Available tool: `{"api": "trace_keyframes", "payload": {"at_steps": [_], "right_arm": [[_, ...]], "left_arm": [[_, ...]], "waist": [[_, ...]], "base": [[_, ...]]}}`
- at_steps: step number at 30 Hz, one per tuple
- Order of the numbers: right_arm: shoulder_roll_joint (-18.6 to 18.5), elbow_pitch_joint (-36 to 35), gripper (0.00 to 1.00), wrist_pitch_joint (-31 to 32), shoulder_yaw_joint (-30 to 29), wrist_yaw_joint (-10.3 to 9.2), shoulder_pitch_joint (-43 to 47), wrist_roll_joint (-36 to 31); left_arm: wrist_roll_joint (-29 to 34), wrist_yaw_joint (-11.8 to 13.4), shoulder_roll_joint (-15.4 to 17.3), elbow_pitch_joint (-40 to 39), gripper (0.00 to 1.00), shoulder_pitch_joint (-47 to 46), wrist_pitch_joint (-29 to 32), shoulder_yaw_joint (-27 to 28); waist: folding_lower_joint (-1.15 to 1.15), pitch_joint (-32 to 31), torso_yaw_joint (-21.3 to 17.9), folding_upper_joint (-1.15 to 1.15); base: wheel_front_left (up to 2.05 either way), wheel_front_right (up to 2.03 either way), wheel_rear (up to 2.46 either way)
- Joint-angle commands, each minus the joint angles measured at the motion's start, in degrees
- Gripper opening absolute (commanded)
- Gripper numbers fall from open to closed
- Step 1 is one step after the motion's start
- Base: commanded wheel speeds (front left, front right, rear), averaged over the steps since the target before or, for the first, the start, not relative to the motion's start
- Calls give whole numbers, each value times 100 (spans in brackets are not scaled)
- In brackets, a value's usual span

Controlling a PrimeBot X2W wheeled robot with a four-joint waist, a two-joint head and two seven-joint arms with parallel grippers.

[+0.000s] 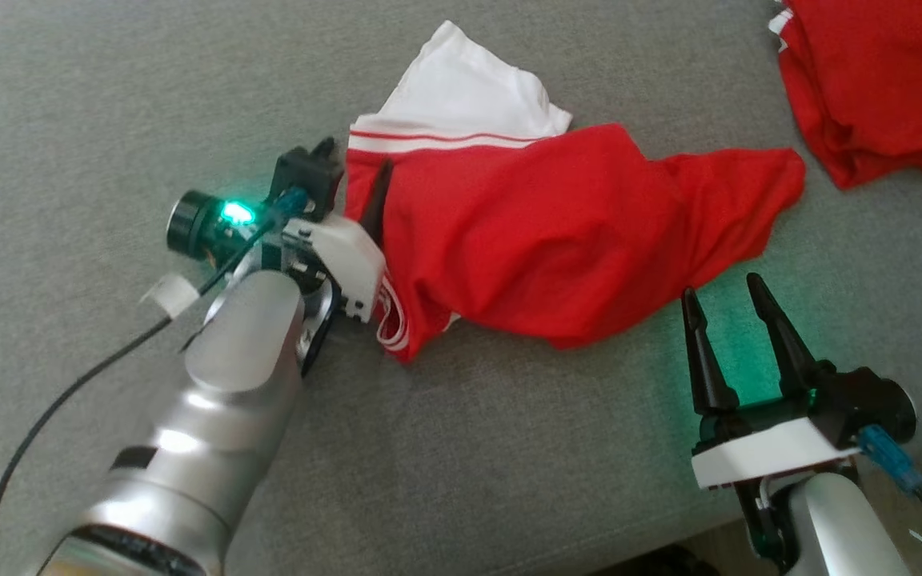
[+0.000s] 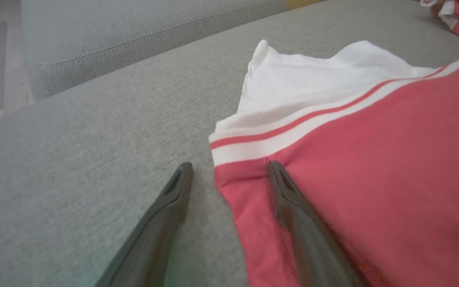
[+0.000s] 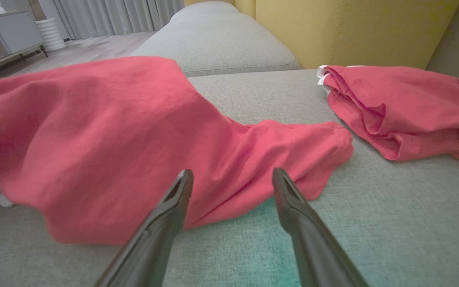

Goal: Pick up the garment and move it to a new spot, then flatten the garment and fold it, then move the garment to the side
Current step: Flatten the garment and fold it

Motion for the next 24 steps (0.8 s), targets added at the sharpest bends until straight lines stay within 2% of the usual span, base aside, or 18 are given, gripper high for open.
{"api": "trace_keyframes", "payload": {"at_steps": [1, 2, 3, 6, 11, 15, 20, 24], "right_arm": [[-30, -161, 100, -22, 156, -5, -101, 30], [-30, -161, 100, -22, 156, -5, -101, 30], [-30, -150, 100, -22, 186, -5, -121, 63], [-30, -138, 100, -22, 210, -5, -135, 93], [-30, -88, 100, -22, 271, -5, -121, 153], [-30, -53, 100, -22, 381, -5, -106, 187], [-30, -41, 100, -22, 445, -5, -53, 262], [-30, 7, 100, -22, 460, -5, 83, 250]], "left_arm": [[-39, -72, 56, 106, 71, -16, 69, -85], [-39, -72, 56, 106, 71, -16, 69, -85], [-53, -107, 56, 136, 0, -60, -54, -199], [-54, -130, 56, 123, 0, -149, -236, -299], [-3, -161, 56, -131, 0, -697, -938, -503], [118, -281, 76, -274, 0, -1455, -1177, -683], [370, -361, 259, -389, 0, -2578, -1395, -795], [490, -386, 405, -470, 0, -3298, -1522, -792]], "waist": [[0, 1, -46, 0], [0, 1, -46, 0], [0, -43, -85, 0], [0, -116, -128, 0], [0, -387, -262, 0], [0, -640, -442, 0], [0, -965, -666, 0], [0, -1228, -700, 0]], "base": [[0, 0, 0], [0, 0, 0], [0, 0, 0], [0, 0, 0], [0, 0, 0], [0, 0, 0], [0, 0, 0], [0, 0, 0]]}}
